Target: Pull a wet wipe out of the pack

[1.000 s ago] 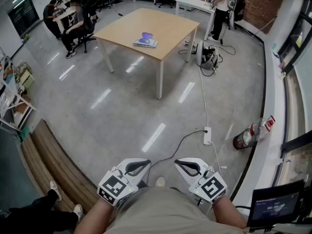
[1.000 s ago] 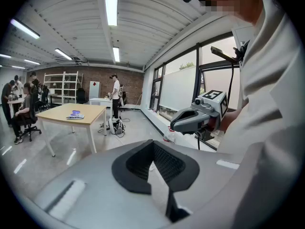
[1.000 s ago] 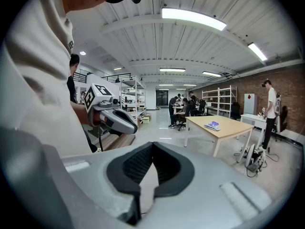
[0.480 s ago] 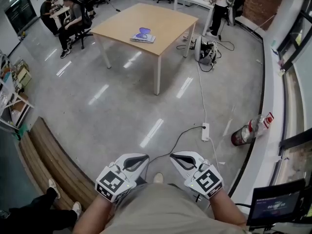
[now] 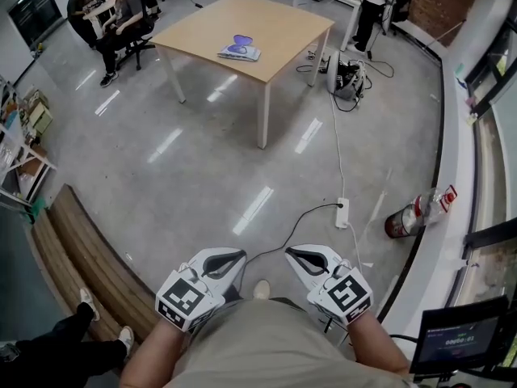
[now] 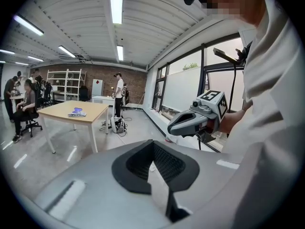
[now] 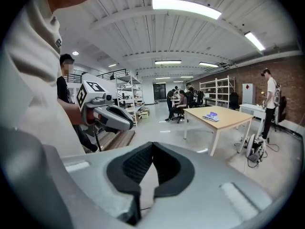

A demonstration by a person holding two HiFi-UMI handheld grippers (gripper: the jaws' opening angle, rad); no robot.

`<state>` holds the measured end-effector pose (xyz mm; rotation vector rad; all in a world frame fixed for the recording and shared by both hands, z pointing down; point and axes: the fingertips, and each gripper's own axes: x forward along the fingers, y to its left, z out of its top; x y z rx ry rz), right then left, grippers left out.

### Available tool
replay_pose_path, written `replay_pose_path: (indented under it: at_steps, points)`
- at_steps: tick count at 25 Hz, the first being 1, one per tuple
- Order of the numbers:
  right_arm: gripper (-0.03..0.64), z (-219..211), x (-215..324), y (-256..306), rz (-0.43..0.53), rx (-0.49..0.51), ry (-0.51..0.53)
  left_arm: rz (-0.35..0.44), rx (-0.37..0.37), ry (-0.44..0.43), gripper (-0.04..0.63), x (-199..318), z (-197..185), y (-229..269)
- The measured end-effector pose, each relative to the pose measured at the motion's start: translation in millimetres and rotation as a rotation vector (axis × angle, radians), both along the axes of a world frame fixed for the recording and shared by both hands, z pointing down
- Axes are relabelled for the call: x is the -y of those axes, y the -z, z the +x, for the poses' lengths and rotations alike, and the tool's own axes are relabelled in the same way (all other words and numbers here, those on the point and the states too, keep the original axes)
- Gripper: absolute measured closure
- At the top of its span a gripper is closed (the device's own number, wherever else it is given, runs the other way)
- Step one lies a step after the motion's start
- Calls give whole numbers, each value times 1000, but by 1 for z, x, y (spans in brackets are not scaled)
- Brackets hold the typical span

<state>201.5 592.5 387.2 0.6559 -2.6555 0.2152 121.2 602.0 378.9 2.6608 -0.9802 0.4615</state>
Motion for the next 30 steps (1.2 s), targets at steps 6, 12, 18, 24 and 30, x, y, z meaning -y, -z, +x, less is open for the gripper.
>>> replay_pose_path:
  at_steps: [6, 12, 18, 24, 30]
  points:
    - [615, -17, 27, -3, -37, -9, 14, -18, -5, 15, 591, 27, -15, -2]
    - [615, -42, 58, -15, -85, -1, -6, -15, -11, -25, 591, 61, -33, -7]
    - [615, -79, 97, -5, -64, -52, -8, -3, -37, -29, 591, 97, -73, 5]
    - [615, -136, 128, 2, -50, -44, 20, -1, -43, -19, 591, 129, -131, 9]
    - [615, -194, 155, 4, -41, -61, 32, 13, -54, -15, 591, 155, -187, 10]
